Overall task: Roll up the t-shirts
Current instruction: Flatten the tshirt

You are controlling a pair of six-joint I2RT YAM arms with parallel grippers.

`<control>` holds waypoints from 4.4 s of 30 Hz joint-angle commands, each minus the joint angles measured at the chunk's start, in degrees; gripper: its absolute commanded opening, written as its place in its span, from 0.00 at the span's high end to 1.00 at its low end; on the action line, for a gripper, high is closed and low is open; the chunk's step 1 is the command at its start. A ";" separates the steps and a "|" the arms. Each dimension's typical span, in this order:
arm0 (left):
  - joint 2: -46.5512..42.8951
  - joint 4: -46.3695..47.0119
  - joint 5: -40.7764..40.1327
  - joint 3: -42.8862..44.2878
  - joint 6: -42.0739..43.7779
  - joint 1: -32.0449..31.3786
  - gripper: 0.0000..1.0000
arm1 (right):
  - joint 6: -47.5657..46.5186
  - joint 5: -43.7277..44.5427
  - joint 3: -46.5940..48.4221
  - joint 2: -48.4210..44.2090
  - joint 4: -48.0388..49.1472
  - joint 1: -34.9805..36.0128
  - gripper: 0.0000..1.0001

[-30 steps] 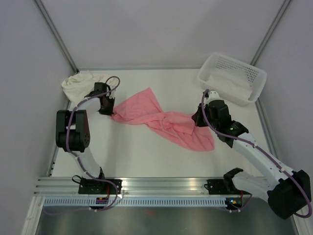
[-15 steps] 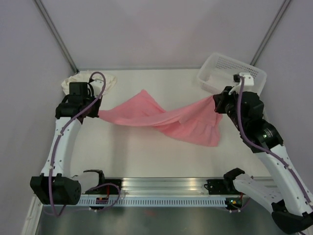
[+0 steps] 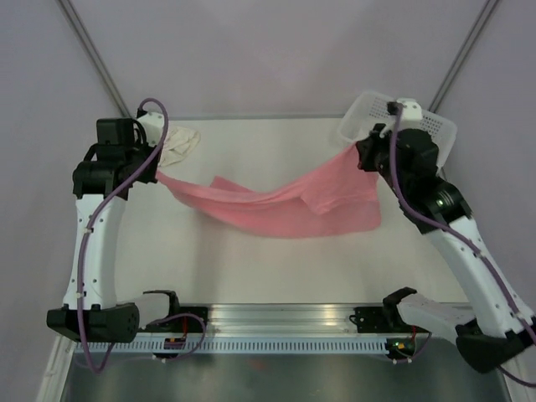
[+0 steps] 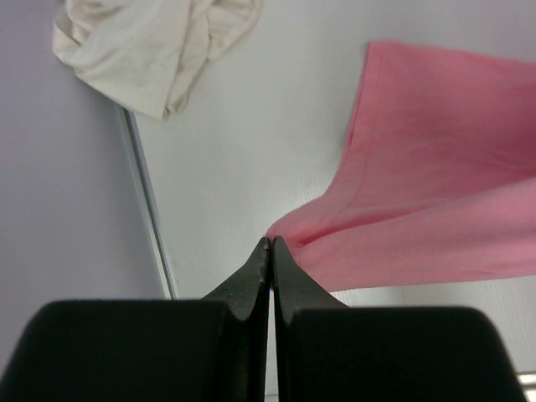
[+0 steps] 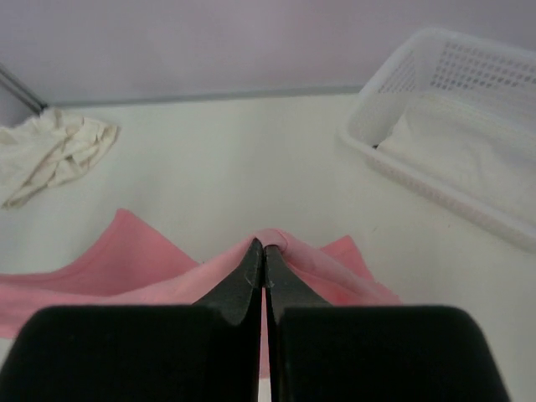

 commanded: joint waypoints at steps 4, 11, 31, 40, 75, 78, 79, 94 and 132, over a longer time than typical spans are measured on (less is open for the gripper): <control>3.57 12.16 -2.93 13.94 -7.39 0.36 0.98 | -0.83 -13.65 23.34 23.59 8.51 -2.88 1.00; 7.88 19.11 -12.16 23.18 -6.70 0.27 0.98 | 0.23 -14.89 42.57 34.26 7.89 -5.87 1.00; -2.39 21.14 -4.44 -10.61 -1.60 4.49 0.98 | 4.36 -16.58 -11.10 7.83 10.46 -10.18 1.00; -6.35 18.94 -3.20 -25.42 -1.95 4.58 0.98 | 7.79 -16.31 -25.37 -4.67 3.07 -10.18 1.00; 10.08 6.72 -2.76 29.58 -5.64 4.67 0.98 | -0.83 -14.45 30.59 22.02 4.38 -10.27 1.00; 12.45 7.86 -3.81 33.19 -6.26 4.67 0.98 | -0.30 -14.54 41.23 30.02 4.47 -10.79 1.00; 12.98 8.21 -4.42 33.90 -6.26 4.67 0.98 | 0.14 -14.54 43.69 31.86 4.47 -10.88 1.00; 19.31 13.84 -7.77 36.64 -7.93 4.58 0.98 | 4.37 -19.55 61.82 47.71 7.20 -15.72 1.00; -6.62 16.47 -3.55 -41.48 1.65 4.67 0.98 | 16.58 -26.24 -42.76 -10.12 5.61 -15.81 1.00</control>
